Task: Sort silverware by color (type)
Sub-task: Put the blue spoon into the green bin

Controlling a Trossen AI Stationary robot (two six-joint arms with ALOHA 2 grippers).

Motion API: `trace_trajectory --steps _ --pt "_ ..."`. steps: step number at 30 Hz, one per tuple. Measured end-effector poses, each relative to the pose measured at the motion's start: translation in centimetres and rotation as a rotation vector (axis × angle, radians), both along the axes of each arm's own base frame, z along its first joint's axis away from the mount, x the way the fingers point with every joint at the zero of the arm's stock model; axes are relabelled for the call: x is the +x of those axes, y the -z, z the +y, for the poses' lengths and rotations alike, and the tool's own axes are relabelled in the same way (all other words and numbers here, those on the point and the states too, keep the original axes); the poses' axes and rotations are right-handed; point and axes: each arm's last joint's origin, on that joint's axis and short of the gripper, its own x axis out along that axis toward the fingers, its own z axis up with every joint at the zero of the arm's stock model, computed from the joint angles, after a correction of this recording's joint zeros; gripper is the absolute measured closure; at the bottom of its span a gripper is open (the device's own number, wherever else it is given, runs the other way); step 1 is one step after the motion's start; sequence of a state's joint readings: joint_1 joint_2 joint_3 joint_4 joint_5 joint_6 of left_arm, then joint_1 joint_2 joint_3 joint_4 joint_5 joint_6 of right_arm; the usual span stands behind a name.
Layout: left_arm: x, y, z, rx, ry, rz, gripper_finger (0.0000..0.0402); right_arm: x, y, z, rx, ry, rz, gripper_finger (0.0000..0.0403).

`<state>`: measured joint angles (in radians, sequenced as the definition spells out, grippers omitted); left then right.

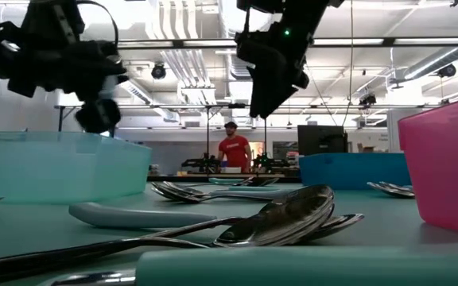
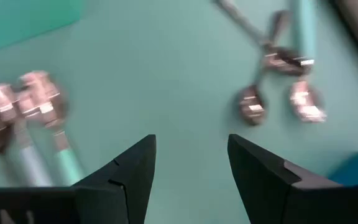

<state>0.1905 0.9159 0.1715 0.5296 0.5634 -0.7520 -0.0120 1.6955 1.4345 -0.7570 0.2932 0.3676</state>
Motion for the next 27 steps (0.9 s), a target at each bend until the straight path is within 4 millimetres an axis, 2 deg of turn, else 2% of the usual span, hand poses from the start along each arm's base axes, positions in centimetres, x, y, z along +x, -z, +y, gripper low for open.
trace_trajectory --steps 6,9,13,16,18,21,23,27 --pt "-1.2 0.2 -0.4 -0.052 0.085 0.121 0.0394 0.3 0.9 1.4 0.116 -0.085 0.033 0.0212" --pt "-1.9 -0.1 -0.5 0.034 0.078 0.284 0.0394 0.2 0.8 1.8 0.122 -0.099 0.035 0.0211" --pt "-2.8 -3.0 0.2 0.363 -0.033 0.545 0.0394 0.2 0.7 2.0 0.122 -0.103 0.034 0.0211" --pt "-2.9 -6.0 0.5 0.491 -0.068 0.635 0.0393 0.1 0.7 2.0 0.131 -0.086 0.029 0.0211" --pt "-2.8 -7.7 0.5 0.504 -0.034 0.65 0.039 0.1 0.7 2.0 0.136 -0.076 0.028 0.0211" --pt "-2.9 -8.9 0.4 0.481 0.001 0.743 0.0388 0.1 0.7 2.1 0.137 -0.078 0.029 0.0211" --pt "-2.9 -9.1 0.4 0.461 0.017 0.82 0.0389 0.1 0.7 2.2 0.137 -0.08 0.029 0.0211" --pt "-2.7 -8.1 0.3 0.404 0.031 0.964 0.0387 0.1 0.9 2.3 0.157 -0.091 0.038 0.0211"
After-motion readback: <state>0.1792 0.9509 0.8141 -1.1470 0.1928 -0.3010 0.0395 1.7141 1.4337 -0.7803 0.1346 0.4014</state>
